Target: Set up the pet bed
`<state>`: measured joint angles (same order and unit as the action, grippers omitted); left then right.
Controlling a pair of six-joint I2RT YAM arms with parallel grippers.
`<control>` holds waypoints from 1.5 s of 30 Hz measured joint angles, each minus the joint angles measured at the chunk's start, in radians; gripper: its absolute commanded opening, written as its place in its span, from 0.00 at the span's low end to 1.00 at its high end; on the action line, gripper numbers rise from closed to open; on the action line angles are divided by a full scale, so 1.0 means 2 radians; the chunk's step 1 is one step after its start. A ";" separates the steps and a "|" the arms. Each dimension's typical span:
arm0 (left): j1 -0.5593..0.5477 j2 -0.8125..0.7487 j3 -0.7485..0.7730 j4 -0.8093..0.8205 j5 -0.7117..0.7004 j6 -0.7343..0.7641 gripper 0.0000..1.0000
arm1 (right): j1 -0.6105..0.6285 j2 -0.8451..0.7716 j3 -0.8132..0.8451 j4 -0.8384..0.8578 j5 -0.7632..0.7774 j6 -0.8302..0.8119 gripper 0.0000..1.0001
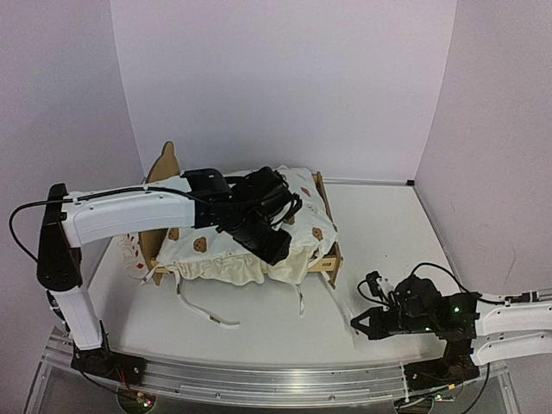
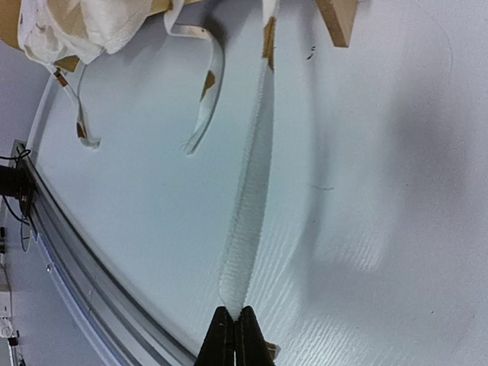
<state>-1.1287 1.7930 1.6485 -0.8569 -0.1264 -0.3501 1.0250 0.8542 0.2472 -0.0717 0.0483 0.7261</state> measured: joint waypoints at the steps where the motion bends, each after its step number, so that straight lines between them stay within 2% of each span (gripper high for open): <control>1: -0.004 -0.018 -0.022 -0.003 0.002 -0.004 0.35 | 0.004 -0.001 0.008 -0.009 -0.005 0.001 0.00; 5: -0.008 -0.071 -0.087 0.002 0.009 -0.017 0.37 | 0.022 -0.001 0.030 -0.037 -0.020 0.003 0.00; 8: -0.007 -0.078 -0.118 0.012 0.008 -0.027 0.35 | 0.031 0.004 0.044 -0.054 -0.027 0.002 0.00; 13: 0.001 -0.026 -0.135 0.029 -0.017 -0.042 0.32 | 0.048 0.033 0.059 -0.064 -0.030 0.000 0.00; 18: 0.033 0.015 -0.142 0.055 -0.035 -0.045 0.31 | 0.072 0.069 0.060 -0.063 -0.021 0.000 0.00; 22: 0.051 0.017 -0.146 0.059 -0.030 -0.043 0.30 | 0.092 0.105 0.060 -0.036 -0.012 0.002 0.00; 26: 0.067 0.016 -0.151 0.070 -0.030 -0.031 0.29 | 0.120 0.175 0.070 0.001 -0.003 0.002 0.00; 35: 0.128 0.016 -0.164 0.102 -0.048 0.018 0.29 | 0.142 0.346 0.178 0.100 0.005 -0.018 0.00; 41: 0.155 0.019 -0.165 0.117 -0.056 0.031 0.34 | 0.144 0.393 0.230 0.120 0.017 -0.034 0.00; 45: 0.151 0.010 -0.177 0.128 -0.048 0.026 0.43 | 0.146 0.394 0.232 0.116 0.029 -0.030 0.22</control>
<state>-0.8257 1.8120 1.2947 -0.6013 -0.2227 -0.2971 1.3163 1.6421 0.7105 0.1603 0.1055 0.6660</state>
